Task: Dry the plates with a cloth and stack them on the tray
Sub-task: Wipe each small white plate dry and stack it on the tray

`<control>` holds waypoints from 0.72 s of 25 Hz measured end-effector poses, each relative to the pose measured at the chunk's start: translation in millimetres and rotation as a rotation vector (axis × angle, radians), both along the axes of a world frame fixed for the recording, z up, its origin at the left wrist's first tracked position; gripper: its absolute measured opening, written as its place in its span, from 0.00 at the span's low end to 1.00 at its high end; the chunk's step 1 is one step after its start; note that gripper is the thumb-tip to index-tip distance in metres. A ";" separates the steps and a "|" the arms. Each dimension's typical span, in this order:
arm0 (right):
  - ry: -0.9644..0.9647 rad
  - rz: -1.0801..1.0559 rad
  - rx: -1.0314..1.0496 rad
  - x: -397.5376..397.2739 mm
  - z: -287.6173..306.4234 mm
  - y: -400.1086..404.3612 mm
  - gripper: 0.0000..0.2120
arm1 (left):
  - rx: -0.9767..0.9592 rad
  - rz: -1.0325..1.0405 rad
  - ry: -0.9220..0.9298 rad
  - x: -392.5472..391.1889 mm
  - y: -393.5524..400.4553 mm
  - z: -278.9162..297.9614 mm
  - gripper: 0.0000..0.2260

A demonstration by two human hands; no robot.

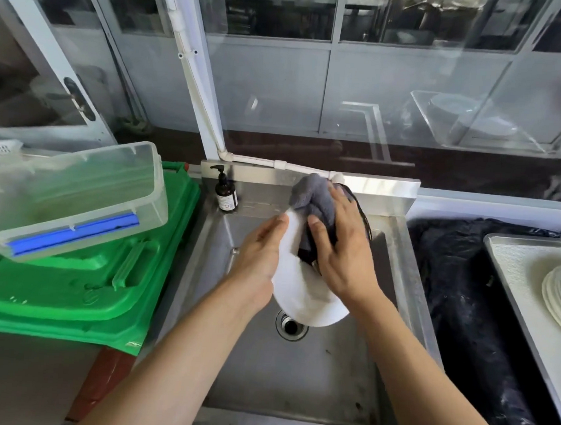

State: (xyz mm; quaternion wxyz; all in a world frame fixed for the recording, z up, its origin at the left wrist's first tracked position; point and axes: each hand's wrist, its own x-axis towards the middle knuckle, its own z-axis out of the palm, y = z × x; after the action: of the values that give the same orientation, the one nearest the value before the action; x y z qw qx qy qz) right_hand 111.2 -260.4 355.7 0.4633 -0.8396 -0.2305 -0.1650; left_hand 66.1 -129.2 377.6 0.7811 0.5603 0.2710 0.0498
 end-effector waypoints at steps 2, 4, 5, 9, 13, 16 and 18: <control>-0.057 0.042 0.006 -16.8 -10.0 11.9 0.24 | -0.084 0.009 0.001 3.8 -2.5 4.8 0.08; -0.080 0.047 0.026 -34.9 -23.7 15.7 0.25 | -0.201 -0.007 0.011 3.8 -1.7 6.8 0.09; -0.082 0.042 0.030 -43.0 -30.4 15.7 0.26 | -0.247 -0.021 0.033 3.4 0.6 6.2 0.11; -0.216 0.089 -0.103 -66.2 -48.1 9.2 0.24 | -0.422 -0.094 0.116 3.3 11.8 6.1 0.16; -0.376 0.210 -0.265 -75.2 -68.5 -7.9 0.25 | -0.194 -0.020 0.171 9.3 18.8 -3.4 0.18; -0.395 0.226 -0.362 -82.8 -90.2 -25.3 0.30 | -0.242 0.002 0.128 16.8 23.1 -3.2 0.16; -0.366 0.183 -0.317 -82.6 -98.2 -33.3 0.31 | -0.294 -0.004 0.091 18.1 21.8 -1.0 0.19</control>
State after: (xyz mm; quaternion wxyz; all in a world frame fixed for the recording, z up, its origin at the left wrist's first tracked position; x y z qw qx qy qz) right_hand 28.6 -293.7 257.5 0.2894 -0.8335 -0.4085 -0.2336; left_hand 84.2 -107.4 376.6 0.8417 0.4421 0.3095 -0.0174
